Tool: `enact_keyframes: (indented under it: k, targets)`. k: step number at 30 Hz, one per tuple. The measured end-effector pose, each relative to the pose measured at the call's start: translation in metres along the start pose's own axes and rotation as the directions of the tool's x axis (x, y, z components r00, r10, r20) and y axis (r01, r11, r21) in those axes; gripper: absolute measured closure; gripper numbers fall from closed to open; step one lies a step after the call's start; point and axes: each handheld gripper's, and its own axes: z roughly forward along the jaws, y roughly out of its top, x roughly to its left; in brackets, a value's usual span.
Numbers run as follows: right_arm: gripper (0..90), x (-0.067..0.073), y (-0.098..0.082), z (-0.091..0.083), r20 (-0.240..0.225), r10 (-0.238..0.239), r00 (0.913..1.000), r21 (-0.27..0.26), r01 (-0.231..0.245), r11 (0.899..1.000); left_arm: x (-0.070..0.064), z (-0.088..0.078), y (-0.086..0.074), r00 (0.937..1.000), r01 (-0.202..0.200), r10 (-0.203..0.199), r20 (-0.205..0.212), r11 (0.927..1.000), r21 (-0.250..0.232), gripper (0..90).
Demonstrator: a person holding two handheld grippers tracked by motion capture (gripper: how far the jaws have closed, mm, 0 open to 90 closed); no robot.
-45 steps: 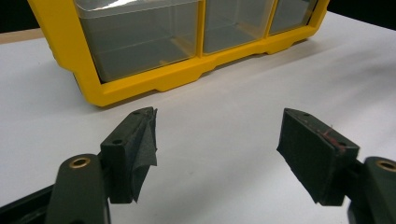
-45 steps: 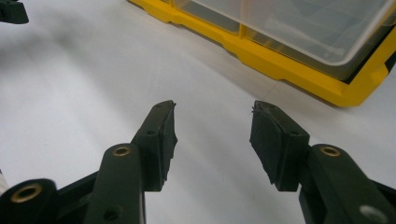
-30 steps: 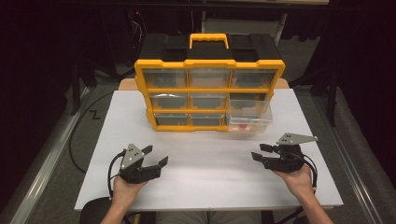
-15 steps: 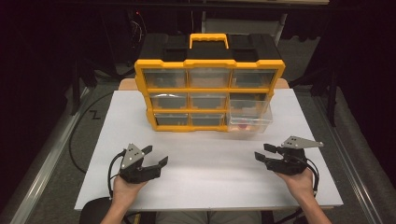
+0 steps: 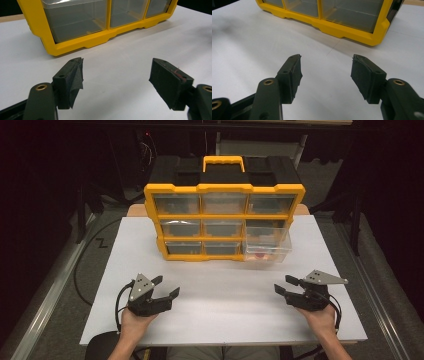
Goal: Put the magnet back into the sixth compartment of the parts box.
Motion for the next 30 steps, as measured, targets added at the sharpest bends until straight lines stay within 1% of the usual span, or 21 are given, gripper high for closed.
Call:
enact_keyframes:
  k: [8, 12, 14, 17, 25, 26, 30]
  targets:
    - [42.6, -0.001, -0.004, -0.002, 0.002, 0.01, 1.0, -0.014, -0.01, 1.0, 0.0, 0.0, 0.0, 1.0, 0.0, 0.0, -0.001, 1.0, 0.0, 26.8]
    - [41.5, -0.002, -0.008, -0.002, 0.013, 0.008, 0.9999, -0.022, -0.008, 1.0, 0.0, 0.0, 0.0, 0.9999, -0.002, 0.002, -0.016, 1.0, -0.008, 25.5]
    - [41.4, -0.003, -0.01, -0.003, 0.018, 0.008, 0.9998, -0.033, -0.007, 0.999, 0.001, -0.001, 0.0, 0.9998, 0.005, -0.005, -0.019, 0.9999, -0.011, 25.4]
    - [41.1, -0.004, -0.013, -0.006, 0.025, 0.015, 0.9996, -0.051, -0.014, 0.999, 0.001, 0.0, 0.0, 0.9998, 0.0, 0.0, -0.019, 1.0, -0.007, 25.4]
    - [40.8, -0.005, -0.02, -0.008, 0.034, 0.009, 0.9994, -0.051, -0.007, 0.999, 0.001, 0.0, 0.0, 0.9996, 0.008, -0.009, -0.027, 0.9999, -0.012, 25.4]
    - [40.5, -0.005, -0.022, -0.009, 0.03, 0.019, 0.9994, -0.065, -0.017, 0.998, 0.001, 0.0, 0.0, 0.9996, 0.007, -0.007, -0.028, 0.9999, -0.01, 25.4]
    - [40.1, -0.006, -0.024, -0.009, 0.021, 0.034, 0.9992, -0.066, -0.033, 0.997, 0.001, 0.0, 0.0, 0.9995, 0.009, -0.009, -0.031, 0.9999, -0.011, 25.4]
